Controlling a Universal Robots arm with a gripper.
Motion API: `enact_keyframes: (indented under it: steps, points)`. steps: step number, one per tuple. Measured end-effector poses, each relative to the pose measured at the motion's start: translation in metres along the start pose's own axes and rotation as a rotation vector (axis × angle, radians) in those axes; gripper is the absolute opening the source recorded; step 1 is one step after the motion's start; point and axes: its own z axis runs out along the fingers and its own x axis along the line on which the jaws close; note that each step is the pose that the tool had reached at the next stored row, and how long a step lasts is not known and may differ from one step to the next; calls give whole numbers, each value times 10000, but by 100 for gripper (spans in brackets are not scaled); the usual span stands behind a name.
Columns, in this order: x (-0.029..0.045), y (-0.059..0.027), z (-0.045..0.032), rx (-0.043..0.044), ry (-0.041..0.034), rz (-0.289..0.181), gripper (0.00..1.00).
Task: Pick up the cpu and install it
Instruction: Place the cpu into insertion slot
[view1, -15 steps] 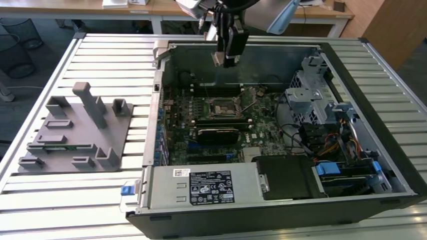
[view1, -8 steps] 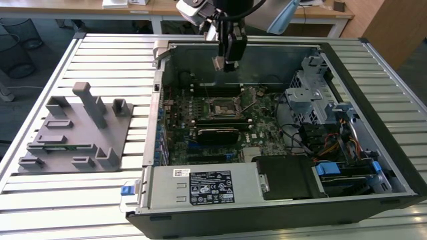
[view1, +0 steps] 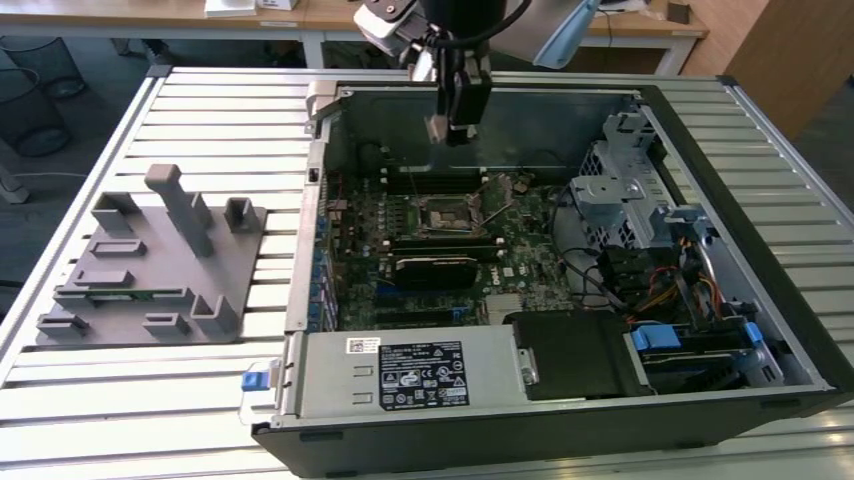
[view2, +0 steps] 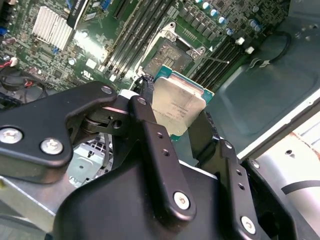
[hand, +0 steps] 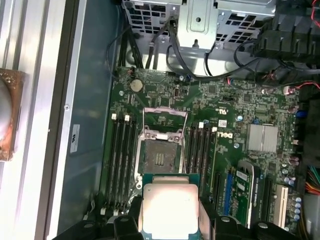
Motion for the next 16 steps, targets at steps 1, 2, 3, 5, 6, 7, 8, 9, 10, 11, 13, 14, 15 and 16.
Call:
enact_keyframes:
  steps: [1, 2, 3, 5, 6, 7, 8, 9, 10, 11, 13, 14, 15, 16]
  points:
    - [4, 0, 18, 0, -8, 4, 53]
    - [8, 1, 36, 1, -22, 8, 53]
    - [13, 2, 48, 6, -45, 13, 53]
    - [25, 5, 69, 11, -111, 38, 53]
    - [31, 6, 81, 13, -143, 58, 53]
    - [33, 8, 96, 12, -145, 110, 53]
    - [33, 11, 106, 11, -148, 180, 53]
    - [34, 14, 116, 12, -152, 267, 53]
    - [33, 15, 126, 11, -153, 325, 53]
    - [33, 15, 134, 11, -154, 368, 53]
    - [33, 15, 148, 10, -155, 413, 53]
    - [33, 15, 154, 11, -155, 422, 53]
    - [33, 15, 158, 11, -156, 425, 53]
    - [33, 15, 162, 11, -156, 427, 53]
